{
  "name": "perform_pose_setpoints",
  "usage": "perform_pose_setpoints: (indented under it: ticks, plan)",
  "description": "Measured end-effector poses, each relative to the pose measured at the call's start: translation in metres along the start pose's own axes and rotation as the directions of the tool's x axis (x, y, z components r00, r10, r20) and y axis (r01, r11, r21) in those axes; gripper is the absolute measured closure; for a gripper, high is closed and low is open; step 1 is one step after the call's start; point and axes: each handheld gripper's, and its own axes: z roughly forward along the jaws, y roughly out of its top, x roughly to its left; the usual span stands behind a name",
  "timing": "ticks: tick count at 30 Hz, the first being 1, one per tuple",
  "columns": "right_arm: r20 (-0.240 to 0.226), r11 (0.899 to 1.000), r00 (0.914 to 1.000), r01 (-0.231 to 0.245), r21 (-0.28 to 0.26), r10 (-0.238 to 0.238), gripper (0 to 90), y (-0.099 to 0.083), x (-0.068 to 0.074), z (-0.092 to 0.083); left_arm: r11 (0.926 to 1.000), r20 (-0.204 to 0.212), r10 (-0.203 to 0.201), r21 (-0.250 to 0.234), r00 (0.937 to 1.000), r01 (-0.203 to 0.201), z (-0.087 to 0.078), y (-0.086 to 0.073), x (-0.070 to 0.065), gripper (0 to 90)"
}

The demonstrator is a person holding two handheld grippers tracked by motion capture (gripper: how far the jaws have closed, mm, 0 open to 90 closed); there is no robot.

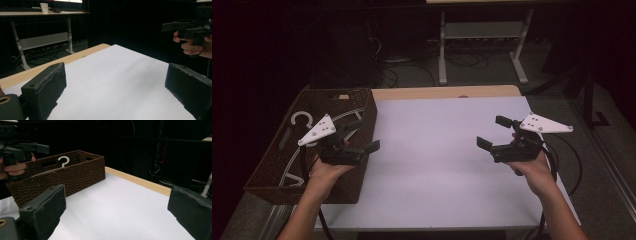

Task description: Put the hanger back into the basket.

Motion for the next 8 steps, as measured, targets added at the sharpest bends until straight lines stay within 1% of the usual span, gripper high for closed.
perform_pose_setpoints:
  ticks: [4,8]
  plan:
    - [0.0,1.0,1.0,0.001,0.001,-0.001,1.2,-0.0001,0.0,-0.0004,1.0,0.004,-0.004,0.0,1.0,0.004,0.0,-0.001,-0.0002,3.4]
    - [-0.001,1.0,1.0,0.005,-0.004,-0.005,1.2,0.0,0.0002,-0.0007,1.0,0.004,-0.001,0.0,1.0,0.001,-0.0009,-0.0007,0.0004,3.4]
